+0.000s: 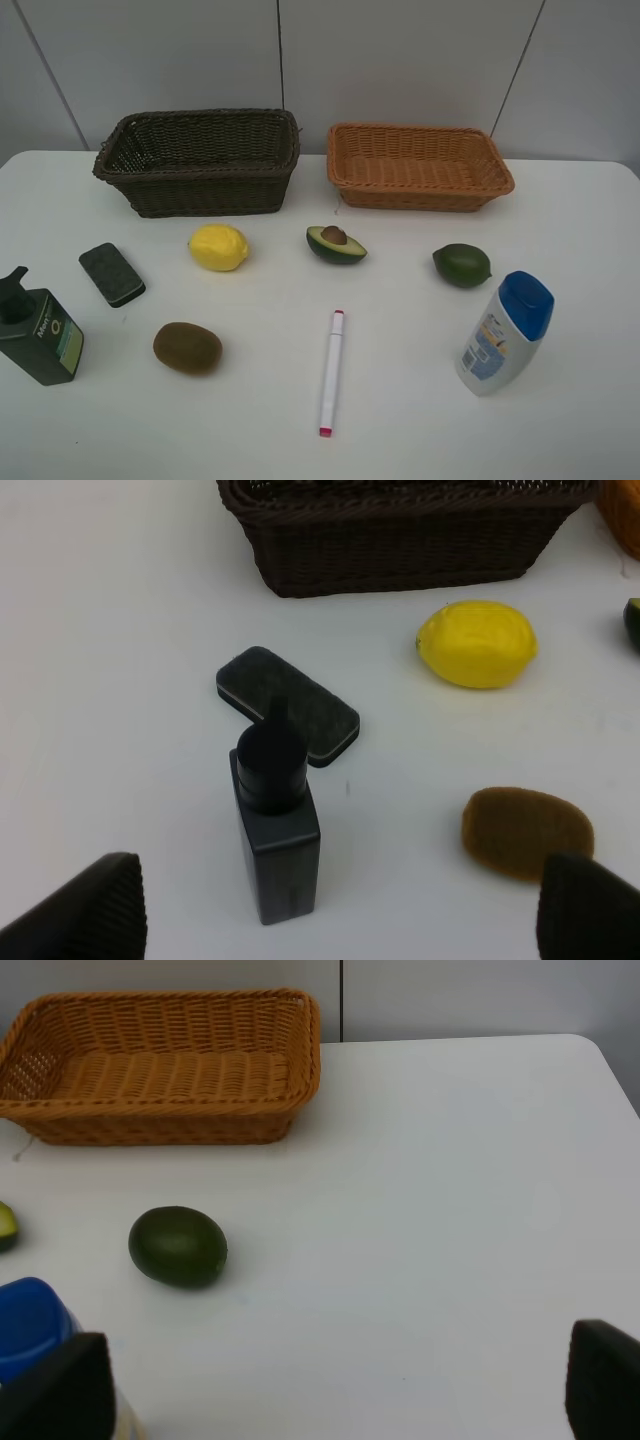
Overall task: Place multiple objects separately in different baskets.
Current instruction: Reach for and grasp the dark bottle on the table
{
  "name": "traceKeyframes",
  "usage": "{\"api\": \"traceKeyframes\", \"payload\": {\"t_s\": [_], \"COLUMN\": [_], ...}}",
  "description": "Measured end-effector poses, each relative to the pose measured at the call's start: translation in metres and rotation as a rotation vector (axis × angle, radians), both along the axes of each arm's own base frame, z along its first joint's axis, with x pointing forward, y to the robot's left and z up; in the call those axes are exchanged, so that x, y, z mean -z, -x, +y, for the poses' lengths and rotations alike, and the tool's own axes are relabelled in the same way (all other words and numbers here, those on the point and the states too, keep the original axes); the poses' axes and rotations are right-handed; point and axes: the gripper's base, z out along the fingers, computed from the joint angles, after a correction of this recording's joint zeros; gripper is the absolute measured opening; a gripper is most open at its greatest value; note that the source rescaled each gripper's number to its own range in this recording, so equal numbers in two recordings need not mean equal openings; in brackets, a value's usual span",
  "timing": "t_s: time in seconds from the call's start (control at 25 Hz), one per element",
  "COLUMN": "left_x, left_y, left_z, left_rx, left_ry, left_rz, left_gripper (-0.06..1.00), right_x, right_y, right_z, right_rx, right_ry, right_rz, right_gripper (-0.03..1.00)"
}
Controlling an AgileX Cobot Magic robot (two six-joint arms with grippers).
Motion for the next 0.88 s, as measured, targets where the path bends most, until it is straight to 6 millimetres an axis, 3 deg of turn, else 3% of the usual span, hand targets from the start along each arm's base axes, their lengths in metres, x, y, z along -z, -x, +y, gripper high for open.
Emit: {"api": "traceKeyframes", "payload": {"t_s": [0.56, 0.68, 0.88], "left_x": [0.0, -0.002, -0.012], "left_y": [-0.003, -0.017, -0.057], "left_z": [0.0, 0.001, 0.003], "left_rx": [-0.001, -0.011, -0.042], "left_ry": [0.003, 0.022, 0.065], "left_rz": [0.021, 0.114, 0.335], "left_gripper": [1.0, 1.0, 1.0], "right_x": [0.0, 0.0, 0.0], "right_y": [0.0, 0.0, 0.0], "right_z": [0.0, 0.0, 0.0], "right_rx": [0.0, 0.0, 0.0], "right_ry": [0.0, 0.0, 0.0], "right_rz": [0.0, 0.0, 0.0], "right_gripper": [0.99, 0.99, 0.99]}}
